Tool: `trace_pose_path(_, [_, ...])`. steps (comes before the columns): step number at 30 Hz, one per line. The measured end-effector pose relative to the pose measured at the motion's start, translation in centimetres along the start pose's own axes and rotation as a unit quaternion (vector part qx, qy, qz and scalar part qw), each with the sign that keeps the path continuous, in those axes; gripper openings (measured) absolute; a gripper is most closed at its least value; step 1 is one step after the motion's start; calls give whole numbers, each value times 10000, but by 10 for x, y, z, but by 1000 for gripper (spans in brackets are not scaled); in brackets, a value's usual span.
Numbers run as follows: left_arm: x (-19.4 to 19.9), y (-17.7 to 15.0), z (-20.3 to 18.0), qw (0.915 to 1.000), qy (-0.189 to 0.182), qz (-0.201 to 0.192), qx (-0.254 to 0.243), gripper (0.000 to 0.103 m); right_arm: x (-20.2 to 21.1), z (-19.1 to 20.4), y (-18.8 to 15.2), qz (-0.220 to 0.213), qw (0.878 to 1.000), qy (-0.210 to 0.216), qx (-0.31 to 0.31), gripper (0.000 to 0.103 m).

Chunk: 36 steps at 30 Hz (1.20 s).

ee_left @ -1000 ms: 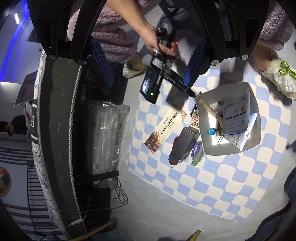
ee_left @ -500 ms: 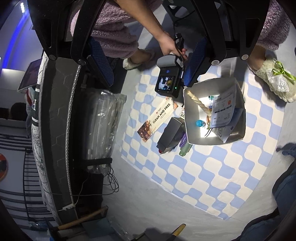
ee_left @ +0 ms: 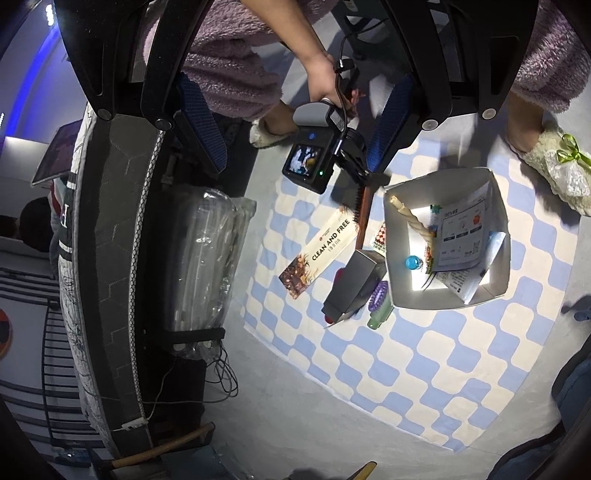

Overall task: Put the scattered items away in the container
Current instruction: 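Grasp the hairbrush at its bristle end with the right gripper, then grasp the hairbrush handle with the left gripper while the right gripper releases it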

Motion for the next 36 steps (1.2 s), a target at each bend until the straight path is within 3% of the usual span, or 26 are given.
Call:
trace_pose_path(7, [-22, 1, -2, 9994, 273, 91, -217, 77, 30, -45, -13, -114, 9977, 437, -506, 20])
trace_pose_path(10, [-31, -1, 6, 9992, 363, 151, -119, 77, 52, -48, -8, -123, 9910, 920, -967, 20])
trace_pose_path(15, [-38, 1, 22, 9981, 605, -18, 107, 77, 88, -31, 6, -43, 9583, 2090, -1946, 20])
trace_pose_path(18, [-40, -2, 28, 9967, 790, -82, 149, 77, 124, -22, 23, -137, 9420, 2492, -2244, 19])
trace_pose_path(21, [-50, -11, 23, 9960, 890, 101, -21, 77, 153, -20, 32, -269, 9284, 2831, -2391, 19])
trace_pose_path(28, [-73, -23, 13, 9964, 665, 512, -69, 77, 219, -1, 38, -728, 9173, 3365, -2001, 19])
trace_pose_path(36, [-81, -8, 23, 9985, 87, 348, 425, 77, 271, 13, 28, -914, 8858, 4149, -1867, 19])
Point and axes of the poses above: each gripper's, at about its wrist camera, not at the fingertips, and x roughly against the way its jaws point, z to its left, y to its top, the point moved 10 cm from there along -x, roughly the way its jaws point, and after that the axes turned 11 degrees about -y, right-handed, at the moved point
